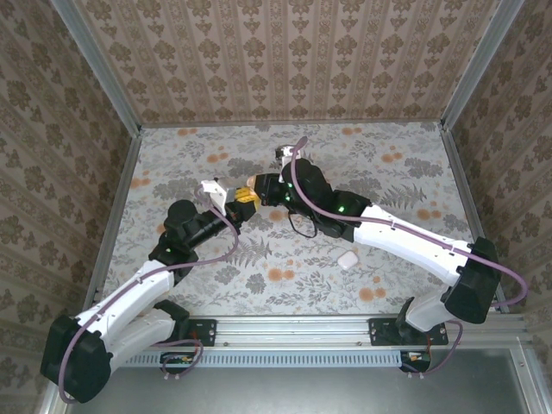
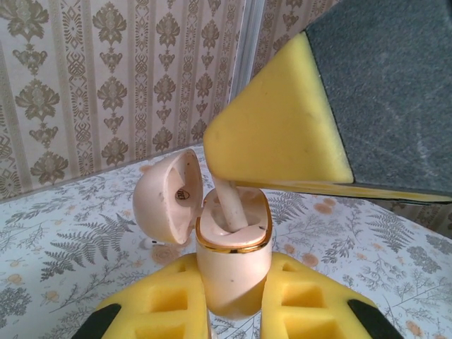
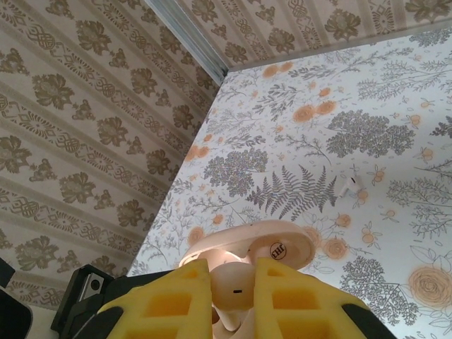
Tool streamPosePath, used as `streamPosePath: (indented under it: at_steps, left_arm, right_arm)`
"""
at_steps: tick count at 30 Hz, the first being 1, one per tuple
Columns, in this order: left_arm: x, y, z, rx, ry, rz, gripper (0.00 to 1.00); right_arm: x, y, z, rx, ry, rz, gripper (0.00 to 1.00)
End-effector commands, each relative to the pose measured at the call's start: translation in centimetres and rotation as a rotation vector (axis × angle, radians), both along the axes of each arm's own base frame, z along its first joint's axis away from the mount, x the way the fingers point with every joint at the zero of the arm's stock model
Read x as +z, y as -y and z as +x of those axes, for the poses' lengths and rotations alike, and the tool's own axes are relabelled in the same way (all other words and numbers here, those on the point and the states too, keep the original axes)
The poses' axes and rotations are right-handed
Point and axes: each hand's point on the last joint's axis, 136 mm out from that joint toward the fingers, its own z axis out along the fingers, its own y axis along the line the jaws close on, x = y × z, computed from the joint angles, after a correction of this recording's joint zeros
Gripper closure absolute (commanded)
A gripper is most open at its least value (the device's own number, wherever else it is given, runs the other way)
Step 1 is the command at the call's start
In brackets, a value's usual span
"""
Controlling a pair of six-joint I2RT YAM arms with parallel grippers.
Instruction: Insert wireless bluetooth earbuds into charging case
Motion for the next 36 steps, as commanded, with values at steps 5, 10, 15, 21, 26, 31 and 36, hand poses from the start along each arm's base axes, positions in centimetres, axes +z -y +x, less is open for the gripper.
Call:
streamPosePath:
  at_steps: [5,10,15,21,26,31,36]
  left_arm:
    - [2.4,-0.4,0.0,0.03,0.08,-0.027,1.0]
    - [2.6,-0.4,0.0,0.034,0.081,-0.031,1.0]
    - [2.6,-0.5,0.0,0.039,0.08,-0.032,1.0]
    - [2.9,-0.7,0.1,0.052,0.081,-0.038,1.0]
    - [3.2,-0.9,0.2,0.064,0.079,-0.047,1.0]
    - [3.4,-0.9,0.1,0.061,0.077,-0.059,1.0]
    - [3.6,-1.0,-0.1,0.058,0.081,-0.062,1.0]
  right_arm:
    - [0.5,-1.3,-0.5,0.01,0.026,0.02,0.85]
    - [0.0,-1.6,-0.6,0.013,0.029,0.018,0.85]
    - [-0.3,-1.9,-0.7,0.024,0.032,0.007,0.85]
    - [-0.9,-1.9,-1.3,0.039,0.038,-0.016,0.85]
    - [-1.2,-2.1,-2.3,0.075,0.087,-0.015,0.85]
    - [-1.5,-2.6,-3.0,0.131,0.134,-0.009,0.86]
    - [-1.6,-3.3,-3.6,0.186,0.178,-0.009,0.86]
